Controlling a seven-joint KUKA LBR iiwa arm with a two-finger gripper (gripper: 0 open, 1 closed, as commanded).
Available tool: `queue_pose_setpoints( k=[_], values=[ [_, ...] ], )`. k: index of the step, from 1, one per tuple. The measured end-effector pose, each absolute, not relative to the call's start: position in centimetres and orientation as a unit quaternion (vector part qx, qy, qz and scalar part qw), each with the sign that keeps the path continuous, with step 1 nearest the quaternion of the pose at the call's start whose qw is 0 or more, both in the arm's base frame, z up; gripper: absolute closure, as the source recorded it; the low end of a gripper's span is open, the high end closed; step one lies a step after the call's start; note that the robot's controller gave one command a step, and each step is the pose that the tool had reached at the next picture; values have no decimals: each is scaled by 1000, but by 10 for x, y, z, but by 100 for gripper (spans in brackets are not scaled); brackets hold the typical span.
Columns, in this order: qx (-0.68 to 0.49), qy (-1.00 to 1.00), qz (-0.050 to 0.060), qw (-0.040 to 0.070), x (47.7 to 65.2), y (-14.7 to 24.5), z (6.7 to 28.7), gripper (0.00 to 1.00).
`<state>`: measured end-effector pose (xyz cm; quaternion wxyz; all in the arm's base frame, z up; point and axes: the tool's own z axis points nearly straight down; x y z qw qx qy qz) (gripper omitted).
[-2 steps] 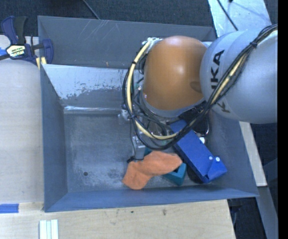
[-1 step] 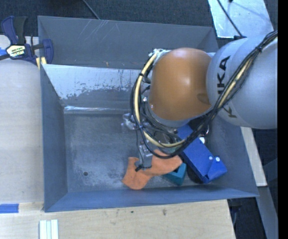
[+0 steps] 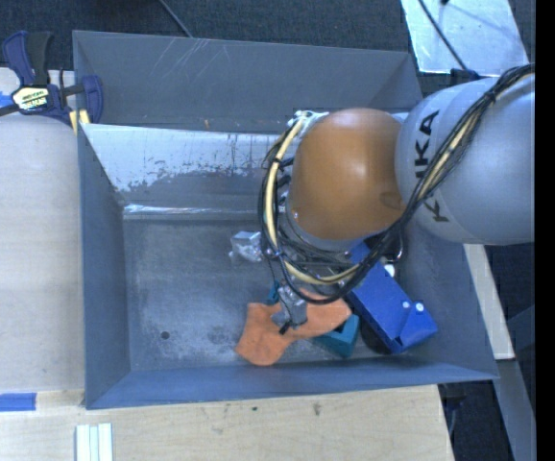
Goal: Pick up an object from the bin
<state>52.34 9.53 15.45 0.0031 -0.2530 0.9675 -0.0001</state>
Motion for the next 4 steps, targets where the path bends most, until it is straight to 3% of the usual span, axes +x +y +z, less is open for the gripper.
queue_pose_setpoints(
  k=[1,2,3,4],
  values=[
    [-310,951,0,1,505,84,110,0],
    [-477,879,1,0,527,101,72,100],
    [-476,879,1,0,527,101,72,100],
    [-475,880,-1,5,497,116,270,100]
  ],
)
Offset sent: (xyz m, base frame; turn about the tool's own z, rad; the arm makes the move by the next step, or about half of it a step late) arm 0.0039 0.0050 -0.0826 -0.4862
